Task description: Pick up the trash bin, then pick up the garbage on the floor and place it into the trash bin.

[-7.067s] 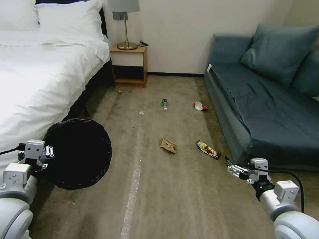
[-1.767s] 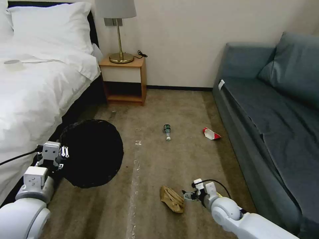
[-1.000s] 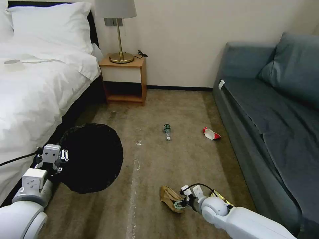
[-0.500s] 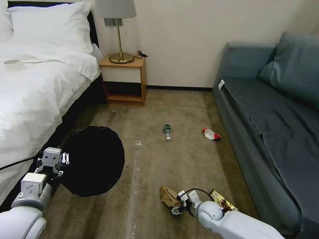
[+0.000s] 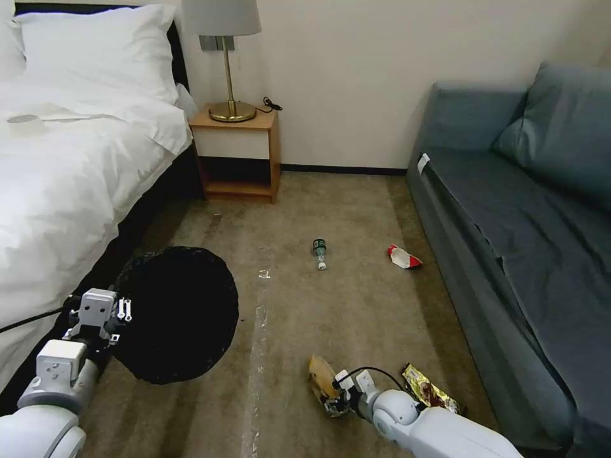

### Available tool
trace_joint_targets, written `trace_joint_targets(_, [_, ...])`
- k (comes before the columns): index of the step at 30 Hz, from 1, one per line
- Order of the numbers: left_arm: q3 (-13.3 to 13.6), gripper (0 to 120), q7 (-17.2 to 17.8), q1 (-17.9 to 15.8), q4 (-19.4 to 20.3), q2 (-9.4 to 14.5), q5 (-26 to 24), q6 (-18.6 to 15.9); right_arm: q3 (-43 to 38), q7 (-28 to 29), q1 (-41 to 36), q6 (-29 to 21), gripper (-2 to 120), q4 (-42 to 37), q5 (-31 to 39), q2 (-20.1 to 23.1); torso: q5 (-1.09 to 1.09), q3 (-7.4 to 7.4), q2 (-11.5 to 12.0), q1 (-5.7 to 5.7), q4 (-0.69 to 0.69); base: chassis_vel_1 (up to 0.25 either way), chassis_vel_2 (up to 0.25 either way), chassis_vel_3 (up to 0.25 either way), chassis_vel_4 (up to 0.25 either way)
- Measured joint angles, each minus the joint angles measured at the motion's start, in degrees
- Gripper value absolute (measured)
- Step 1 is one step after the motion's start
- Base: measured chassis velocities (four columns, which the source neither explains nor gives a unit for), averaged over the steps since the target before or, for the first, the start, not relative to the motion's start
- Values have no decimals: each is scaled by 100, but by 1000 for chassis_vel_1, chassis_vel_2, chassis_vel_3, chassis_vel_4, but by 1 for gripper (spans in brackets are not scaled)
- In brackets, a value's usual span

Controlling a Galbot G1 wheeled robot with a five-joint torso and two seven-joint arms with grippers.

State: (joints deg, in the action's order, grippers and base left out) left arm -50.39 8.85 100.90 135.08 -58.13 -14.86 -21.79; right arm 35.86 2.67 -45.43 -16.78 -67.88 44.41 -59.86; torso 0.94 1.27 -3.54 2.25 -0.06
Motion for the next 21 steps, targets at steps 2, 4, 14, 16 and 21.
trace_joint_targets(2, [-1, 4, -1, -3, 8, 5, -3, 1, -5, -3, 9, 7, 52, 8, -3, -3, -3, 0, 0, 0, 0, 0, 0, 0, 0])
trace_joint_targets(4, [21, 4, 22, -47, 6, 2, -2, 1, -25, -7, 16, 8, 42, -34, 12, 24, -11, 2, 1, 0, 5, 0, 0, 0, 0])
trace_joint_targets(14, [28, 4, 34, -55, -46, -8, 8, -1, -182, -37, -128, 39, 10, -210, 18, 154, -7, 3, 2, 1, 6, 0, 0, 0, 0])
trace_joint_targets(16, [28, 4, 34, -54, -55, -13, 13, 1, -223, -29, -157, 40, 5, -258, 5, 185, -7, 4, 2, 2, 5, 0, 0, 0, 0])
trace_joint_targets(21, [55, 4, 34, -64, -72, -29, 25, 21, -480, 39, -282, 36, 0, -585, -67, 325, -7, 3, 3, 2, 5, 0, 0, 0, 0])
